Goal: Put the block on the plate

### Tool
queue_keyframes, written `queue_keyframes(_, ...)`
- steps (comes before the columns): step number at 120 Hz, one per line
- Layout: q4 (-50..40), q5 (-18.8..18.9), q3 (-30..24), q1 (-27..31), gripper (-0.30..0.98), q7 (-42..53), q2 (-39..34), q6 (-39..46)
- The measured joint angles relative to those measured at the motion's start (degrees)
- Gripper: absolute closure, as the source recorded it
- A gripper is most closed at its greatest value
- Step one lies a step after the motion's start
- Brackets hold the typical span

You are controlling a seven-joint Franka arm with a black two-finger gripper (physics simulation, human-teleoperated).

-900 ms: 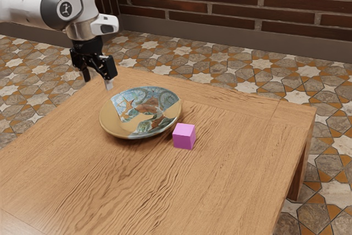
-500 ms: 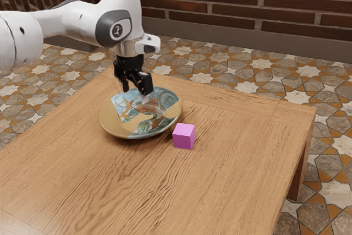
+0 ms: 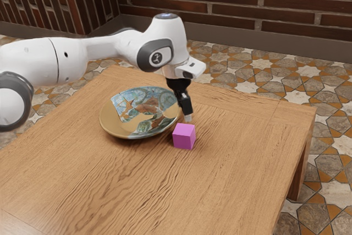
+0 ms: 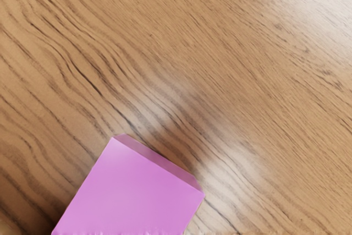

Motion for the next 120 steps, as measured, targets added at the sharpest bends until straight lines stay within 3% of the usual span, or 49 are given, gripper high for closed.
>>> queue_keyframes(22,1.98,8.55,-5.21,1.94,0.0,6.26,5.52,-1.09)
queue_keyframes(48,2.22,12.85,-7.67,2.58,0.0,12.13,8.52,-3.08)
queue_keyframes(120,4.91,15.46,-7.21,1.8,0.0,20.32,12.73,-3.02)
